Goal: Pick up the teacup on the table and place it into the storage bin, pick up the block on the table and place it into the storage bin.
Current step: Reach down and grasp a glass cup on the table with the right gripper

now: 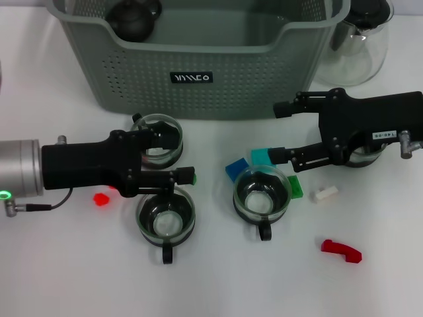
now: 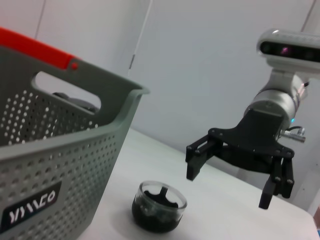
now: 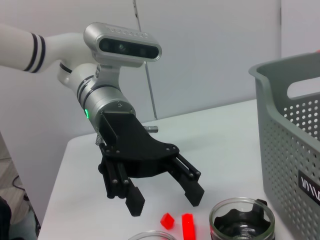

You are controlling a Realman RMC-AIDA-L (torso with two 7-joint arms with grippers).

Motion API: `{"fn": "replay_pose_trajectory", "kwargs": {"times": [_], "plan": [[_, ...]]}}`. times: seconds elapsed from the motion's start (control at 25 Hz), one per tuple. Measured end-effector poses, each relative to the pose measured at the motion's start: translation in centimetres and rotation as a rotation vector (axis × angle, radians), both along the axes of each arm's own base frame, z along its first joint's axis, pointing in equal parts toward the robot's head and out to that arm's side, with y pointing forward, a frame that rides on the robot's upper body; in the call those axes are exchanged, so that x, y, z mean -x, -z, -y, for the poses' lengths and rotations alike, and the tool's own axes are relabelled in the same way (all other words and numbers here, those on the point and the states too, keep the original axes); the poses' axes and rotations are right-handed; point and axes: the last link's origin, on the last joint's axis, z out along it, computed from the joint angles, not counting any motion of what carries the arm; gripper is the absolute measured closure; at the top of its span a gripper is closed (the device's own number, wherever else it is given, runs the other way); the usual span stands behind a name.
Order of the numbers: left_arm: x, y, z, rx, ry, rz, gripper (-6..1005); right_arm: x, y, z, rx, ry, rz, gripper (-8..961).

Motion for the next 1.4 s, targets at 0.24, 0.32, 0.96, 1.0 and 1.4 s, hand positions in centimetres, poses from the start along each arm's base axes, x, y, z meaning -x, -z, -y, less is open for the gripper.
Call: {"fn": "replay_pose_trajectory", "kwargs": {"times": [0.24,0.32,0.96,1.0,1.4], "plan": [[-0.1,0.4,-0.1,-0.010,0.032,-0.009,179,0.2,0.2,-0.1,-0.001,-0.019,0.012,36],[-0.1,0.4,-0.1,-0.019,0.050,-0.012,180,0.2,0.3,-0.1,-0.004,-0.036,0.016,37],[-0.2,0.3,-0.1,-0.020,0.076,-0.022,184,0.2,-0.1,-0.6,-0.027,-0.054,0.029,39],[-0.2,0.3,-0.1,-0.020,0.076,-0.022,184,0.3,-0.4,-0.7,-0.030,-0.048,0.037,40],[-0.3,0.6,0.0,-0.019,0.082,-0.017,184,-0.6,-5.5,-0.5,0.011,0.052,0.248,41]]}}
